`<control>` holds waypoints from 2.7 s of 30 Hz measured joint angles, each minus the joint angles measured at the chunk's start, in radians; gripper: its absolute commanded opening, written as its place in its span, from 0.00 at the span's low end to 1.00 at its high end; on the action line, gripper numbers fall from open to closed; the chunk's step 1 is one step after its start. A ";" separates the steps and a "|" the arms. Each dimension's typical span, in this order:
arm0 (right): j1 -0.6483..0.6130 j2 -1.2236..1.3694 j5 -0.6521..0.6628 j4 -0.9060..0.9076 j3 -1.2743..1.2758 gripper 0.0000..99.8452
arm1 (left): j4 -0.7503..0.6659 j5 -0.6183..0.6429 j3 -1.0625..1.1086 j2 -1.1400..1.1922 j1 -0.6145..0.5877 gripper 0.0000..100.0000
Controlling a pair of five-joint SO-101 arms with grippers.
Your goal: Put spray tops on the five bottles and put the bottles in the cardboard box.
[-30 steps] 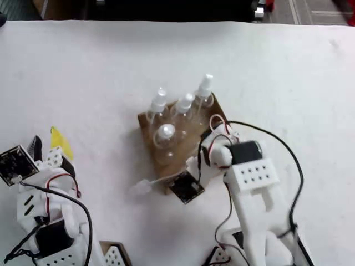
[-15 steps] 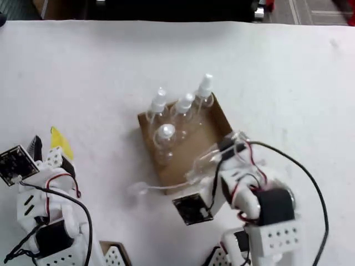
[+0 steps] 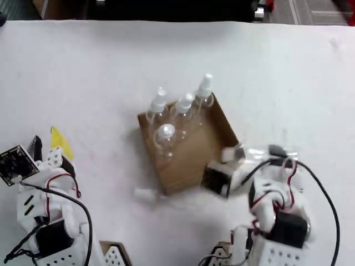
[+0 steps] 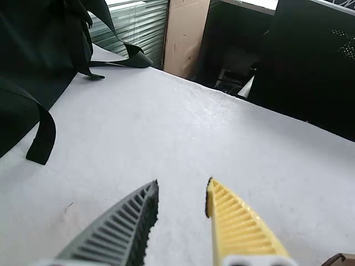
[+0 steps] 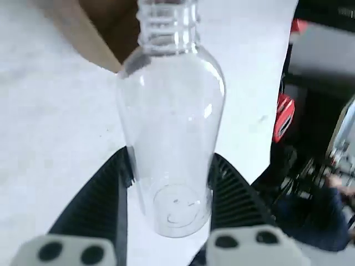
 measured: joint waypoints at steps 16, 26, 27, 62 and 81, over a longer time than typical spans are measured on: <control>0.150 0.331 -0.717 -0.763 0.250 0.02 | 0.000 0.000 0.028 0.002 0.000 0.14; 0.212 1.114 -1.056 -0.387 -0.428 0.02 | 0.000 0.000 0.028 0.002 0.000 0.14; 0.213 1.163 -1.077 -0.385 -0.459 0.02 | 0.000 0.000 0.028 0.002 0.000 0.14; -0.104 1.301 -1.135 -0.404 -0.381 0.02 | 0.000 0.000 0.028 0.002 0.000 0.14; -0.210 1.033 -1.138 -0.241 -0.189 0.02 | 0.000 0.000 0.028 0.002 0.000 0.14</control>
